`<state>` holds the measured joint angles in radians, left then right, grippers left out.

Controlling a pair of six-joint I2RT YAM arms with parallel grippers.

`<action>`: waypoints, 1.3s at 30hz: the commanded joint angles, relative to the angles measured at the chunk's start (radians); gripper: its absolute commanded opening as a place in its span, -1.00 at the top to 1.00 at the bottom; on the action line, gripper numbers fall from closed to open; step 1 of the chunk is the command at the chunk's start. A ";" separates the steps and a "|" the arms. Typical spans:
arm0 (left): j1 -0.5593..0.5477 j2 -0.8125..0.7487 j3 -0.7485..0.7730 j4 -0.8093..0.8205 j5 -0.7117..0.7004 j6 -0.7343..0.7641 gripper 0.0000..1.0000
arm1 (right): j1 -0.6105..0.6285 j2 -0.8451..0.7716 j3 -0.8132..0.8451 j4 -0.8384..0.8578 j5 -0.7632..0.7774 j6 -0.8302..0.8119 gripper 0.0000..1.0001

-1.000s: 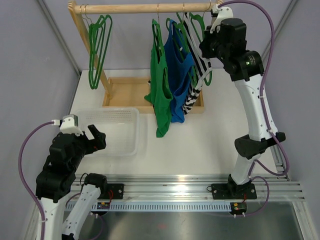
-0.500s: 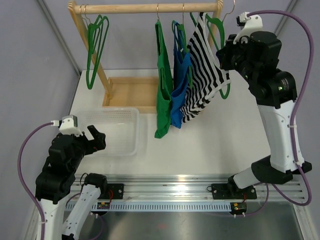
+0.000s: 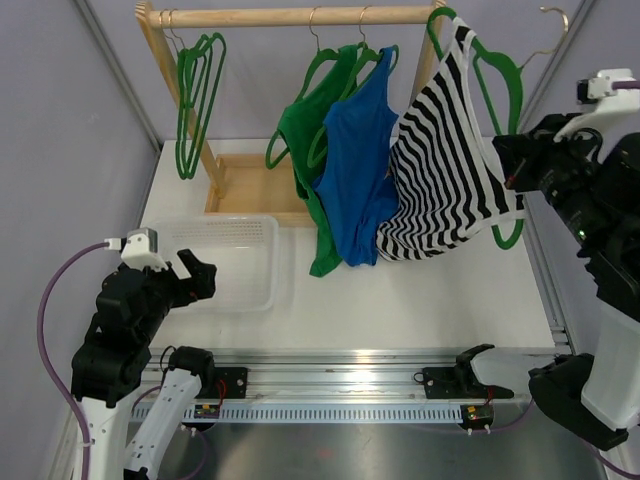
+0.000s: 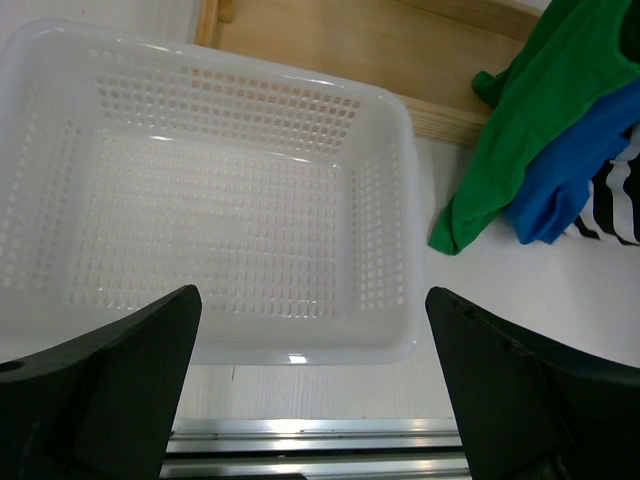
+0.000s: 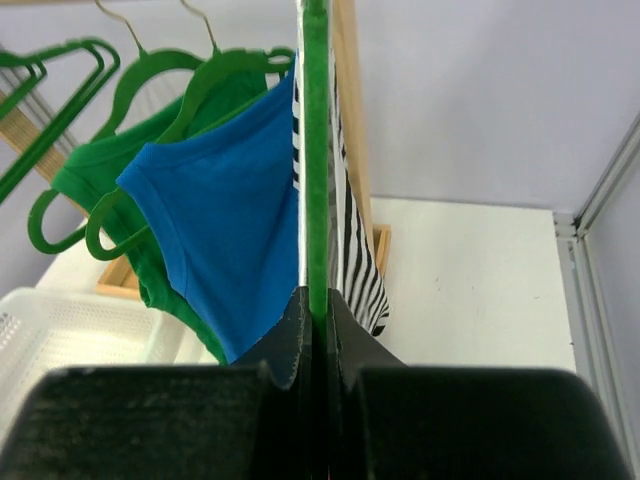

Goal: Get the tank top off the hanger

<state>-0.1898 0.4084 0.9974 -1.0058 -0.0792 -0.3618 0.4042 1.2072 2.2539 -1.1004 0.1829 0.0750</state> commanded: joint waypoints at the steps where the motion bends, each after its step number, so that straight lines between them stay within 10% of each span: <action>1: -0.005 0.001 0.007 0.105 0.120 -0.005 -0.98 | 0.004 -0.069 0.081 0.042 0.068 -0.015 1.00; 9: -0.003 0.035 0.047 0.300 0.401 -0.034 -0.98 | 0.005 -0.161 0.116 -0.159 -0.176 0.042 1.00; 22: -0.025 0.243 0.146 0.475 0.595 -0.061 -0.98 | 0.004 -0.455 -0.531 -0.207 -0.667 0.089 1.00; 39: -0.746 0.443 0.058 0.539 -0.249 -0.265 -0.98 | 0.005 -0.442 -0.905 0.080 -0.784 0.123 1.00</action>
<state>-0.8600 0.8303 1.0561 -0.5430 -0.1028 -0.5488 0.4053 0.7692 1.3701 -1.1763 -0.5369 0.1951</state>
